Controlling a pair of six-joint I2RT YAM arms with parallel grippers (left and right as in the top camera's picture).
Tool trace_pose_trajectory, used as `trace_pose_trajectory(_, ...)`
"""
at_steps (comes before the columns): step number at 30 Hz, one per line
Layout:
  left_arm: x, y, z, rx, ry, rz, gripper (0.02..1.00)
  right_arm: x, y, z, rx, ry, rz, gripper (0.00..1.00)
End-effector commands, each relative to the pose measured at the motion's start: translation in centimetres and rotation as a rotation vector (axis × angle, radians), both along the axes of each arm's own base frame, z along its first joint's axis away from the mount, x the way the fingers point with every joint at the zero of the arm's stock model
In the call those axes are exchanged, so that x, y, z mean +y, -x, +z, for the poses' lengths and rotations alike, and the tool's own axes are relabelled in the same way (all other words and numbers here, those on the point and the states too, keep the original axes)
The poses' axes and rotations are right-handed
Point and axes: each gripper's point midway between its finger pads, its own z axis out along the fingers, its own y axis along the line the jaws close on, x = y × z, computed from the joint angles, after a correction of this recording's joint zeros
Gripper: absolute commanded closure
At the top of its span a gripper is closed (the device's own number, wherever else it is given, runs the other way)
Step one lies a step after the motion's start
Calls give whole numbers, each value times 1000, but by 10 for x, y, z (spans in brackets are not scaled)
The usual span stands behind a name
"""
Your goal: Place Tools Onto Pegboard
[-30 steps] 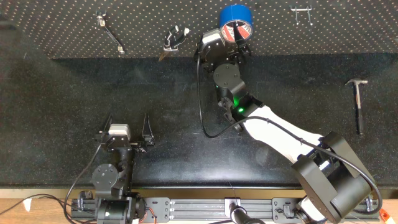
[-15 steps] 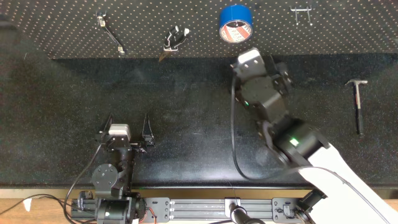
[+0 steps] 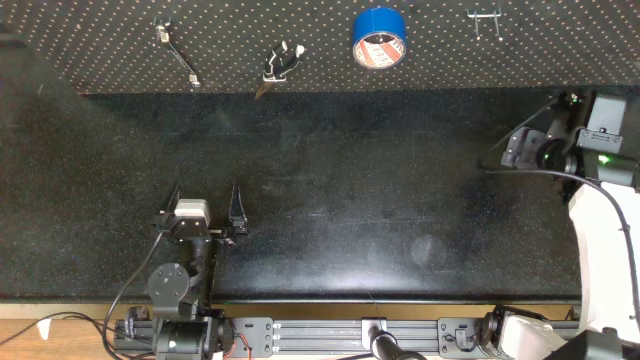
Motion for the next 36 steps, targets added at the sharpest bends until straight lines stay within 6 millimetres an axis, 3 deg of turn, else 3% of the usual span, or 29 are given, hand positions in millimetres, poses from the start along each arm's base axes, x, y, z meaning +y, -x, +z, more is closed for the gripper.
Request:
trace_pose_trajectory(1,-2,0,-1,2,-8,-11,25,-33,9,-4,20,45,-9,84)
trace_pose_trajectory(3,-2,0,-1,2,-8,-11,23,-56,18,-20,74,48,-29,84)
trace_pose_trajectory(7,-2,0,-1,2,-8,-11,23,-70,39,-62,230,42,131,84)
trace_pose_trajectory(11,-2,0,-1,2,-8,-11,23,-85,66,-75,348,74,193,84)
trace_pose_trajectory(15,-2,0,-1,2,-8,-11,23,-85,70,-82,378,103,341,84)
trace_pose_trajectory(18,-2,0,-1,2,-8,-11,23,-83,73,-82,386,90,340,82)
trace_pose_trajectory(21,-2,0,-1,2,-8,-11,23,-100,73,-81,410,170,320,84)
trace_pose_trajectory(24,-2,0,-1,2,-8,-11,23,-102,70,-87,411,174,335,82)
trace_pose_trajectory(33,-2,0,-1,2,-8,-11,23,-101,73,-99,438,141,338,82)
trace_pose_trajectory(36,-2,0,-1,2,-8,-11,23,-87,66,-102,388,66,346,84)
